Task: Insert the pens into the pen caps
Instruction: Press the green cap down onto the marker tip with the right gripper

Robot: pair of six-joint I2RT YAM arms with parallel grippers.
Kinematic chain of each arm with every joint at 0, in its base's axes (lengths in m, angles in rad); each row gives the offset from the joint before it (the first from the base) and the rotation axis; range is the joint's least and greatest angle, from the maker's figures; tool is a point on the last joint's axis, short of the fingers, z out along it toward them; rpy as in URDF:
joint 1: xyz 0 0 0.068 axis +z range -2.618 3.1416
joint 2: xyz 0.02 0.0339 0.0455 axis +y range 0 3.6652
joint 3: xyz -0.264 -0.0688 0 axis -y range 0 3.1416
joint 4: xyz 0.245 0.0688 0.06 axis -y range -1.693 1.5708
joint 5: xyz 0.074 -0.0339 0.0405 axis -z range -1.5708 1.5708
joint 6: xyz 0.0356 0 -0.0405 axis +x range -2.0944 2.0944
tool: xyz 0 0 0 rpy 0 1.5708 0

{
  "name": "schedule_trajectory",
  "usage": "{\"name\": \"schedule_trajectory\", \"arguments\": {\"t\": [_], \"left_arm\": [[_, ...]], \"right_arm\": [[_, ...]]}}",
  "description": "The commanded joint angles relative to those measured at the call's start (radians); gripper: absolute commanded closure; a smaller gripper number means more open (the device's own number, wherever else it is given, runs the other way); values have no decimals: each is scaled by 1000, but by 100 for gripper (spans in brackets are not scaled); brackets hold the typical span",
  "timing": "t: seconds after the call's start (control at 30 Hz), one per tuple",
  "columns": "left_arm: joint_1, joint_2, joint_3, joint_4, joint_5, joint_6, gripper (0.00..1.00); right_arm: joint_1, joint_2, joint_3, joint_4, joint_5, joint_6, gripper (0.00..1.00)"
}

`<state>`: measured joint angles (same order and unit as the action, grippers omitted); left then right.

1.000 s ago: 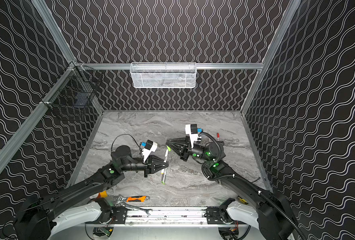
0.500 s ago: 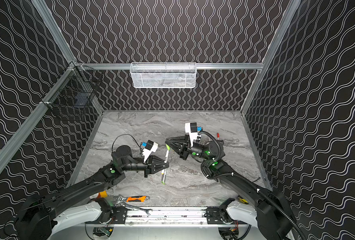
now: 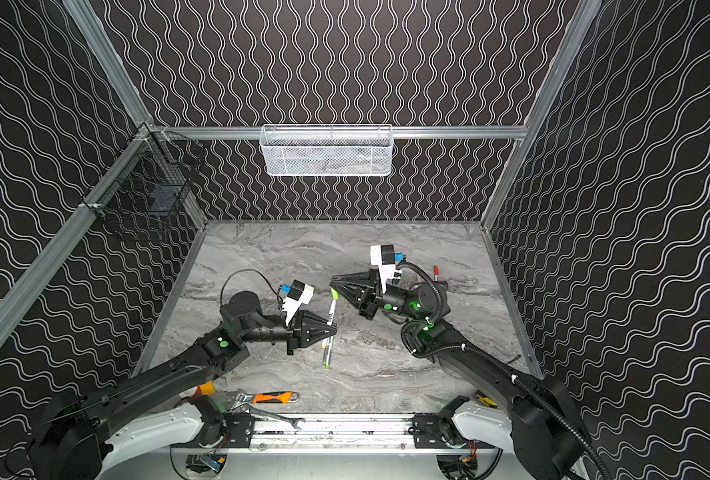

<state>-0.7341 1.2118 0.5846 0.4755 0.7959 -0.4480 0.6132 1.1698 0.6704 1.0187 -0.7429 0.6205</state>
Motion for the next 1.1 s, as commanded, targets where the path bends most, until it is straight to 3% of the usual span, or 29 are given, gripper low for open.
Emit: {"name": "schedule_trajectory", "arguments": {"t": [0.0, 0.7, 1.07], "left_arm": [[4, 1, 3, 46, 3, -13, 100], [23, -29, -2, 53, -6, -11, 100], [71, -45, -20, 184, 38, -81, 100]], "right_arm": [[2, 6, 19, 42, -18, 18, 86], [11, 31, 3, 101, -26, 56, 86], [16, 36, -5, 57, -12, 41, 86]]}}
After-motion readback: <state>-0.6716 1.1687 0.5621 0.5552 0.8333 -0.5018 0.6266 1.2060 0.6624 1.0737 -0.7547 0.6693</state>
